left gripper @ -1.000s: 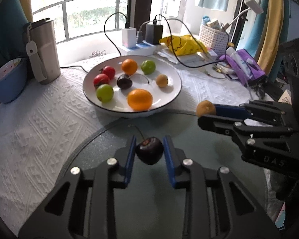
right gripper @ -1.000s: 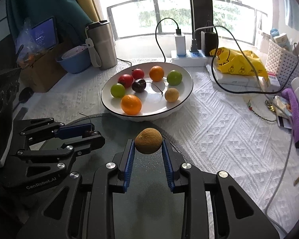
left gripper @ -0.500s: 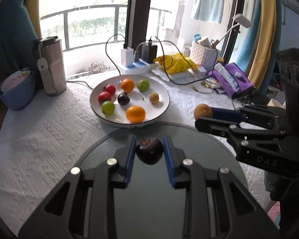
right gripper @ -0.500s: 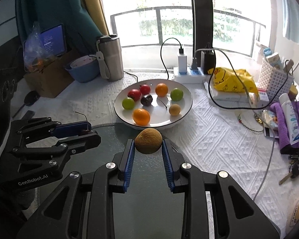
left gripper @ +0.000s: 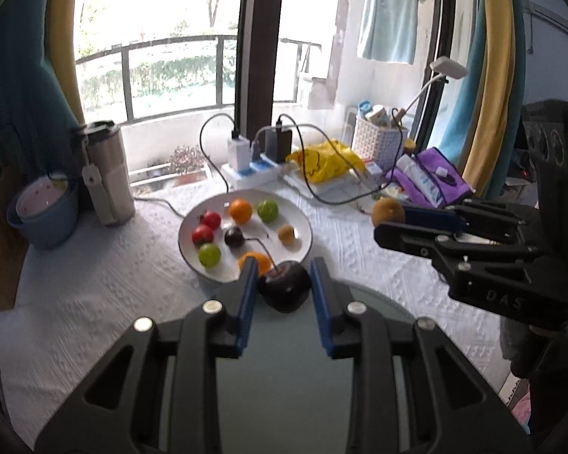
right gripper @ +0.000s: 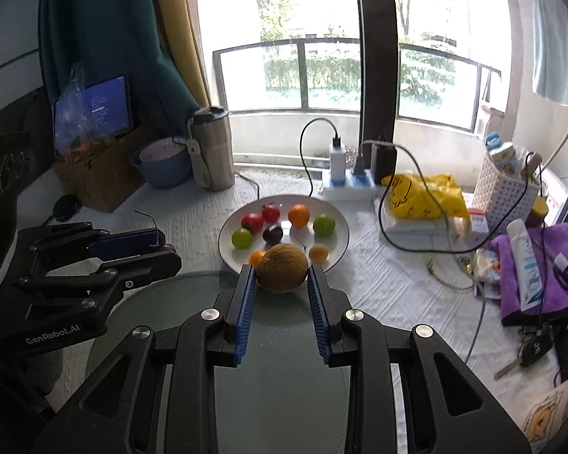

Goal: Organize fruits
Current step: 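Carry the brown kiwi and dark plum over the white plate with both tools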

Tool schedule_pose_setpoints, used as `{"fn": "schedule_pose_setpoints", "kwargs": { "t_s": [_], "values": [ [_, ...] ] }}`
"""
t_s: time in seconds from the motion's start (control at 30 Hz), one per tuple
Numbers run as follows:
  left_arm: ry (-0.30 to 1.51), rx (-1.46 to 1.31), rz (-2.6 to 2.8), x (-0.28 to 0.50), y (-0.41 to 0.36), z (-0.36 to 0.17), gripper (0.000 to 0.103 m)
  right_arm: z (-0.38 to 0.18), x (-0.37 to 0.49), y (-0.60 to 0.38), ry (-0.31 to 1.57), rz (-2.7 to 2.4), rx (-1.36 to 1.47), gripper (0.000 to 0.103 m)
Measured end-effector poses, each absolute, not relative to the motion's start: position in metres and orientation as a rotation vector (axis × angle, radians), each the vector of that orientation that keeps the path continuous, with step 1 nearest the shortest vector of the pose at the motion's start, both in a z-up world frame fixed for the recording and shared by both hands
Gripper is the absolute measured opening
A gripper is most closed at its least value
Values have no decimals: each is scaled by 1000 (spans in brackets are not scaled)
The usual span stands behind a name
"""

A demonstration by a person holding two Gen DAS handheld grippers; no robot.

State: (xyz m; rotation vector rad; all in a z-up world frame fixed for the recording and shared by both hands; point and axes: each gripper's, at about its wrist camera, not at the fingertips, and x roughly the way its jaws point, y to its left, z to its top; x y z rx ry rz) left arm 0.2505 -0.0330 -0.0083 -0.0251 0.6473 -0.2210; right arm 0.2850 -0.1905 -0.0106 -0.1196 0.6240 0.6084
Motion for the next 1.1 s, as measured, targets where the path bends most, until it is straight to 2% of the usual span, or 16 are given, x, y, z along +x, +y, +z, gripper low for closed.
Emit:
{"fn": "schedule_pose_setpoints", "kwargs": {
  "t_s": [0.5, 1.1],
  "values": [
    [671, -35, -216, 307, -41, -8, 29, -5, 335, -200, 631, 616, -106, 30],
    [823, -62, -232, 378, -62, -80, 29, -53, 403, -207, 739, 630, -72, 30]
  ]
}}
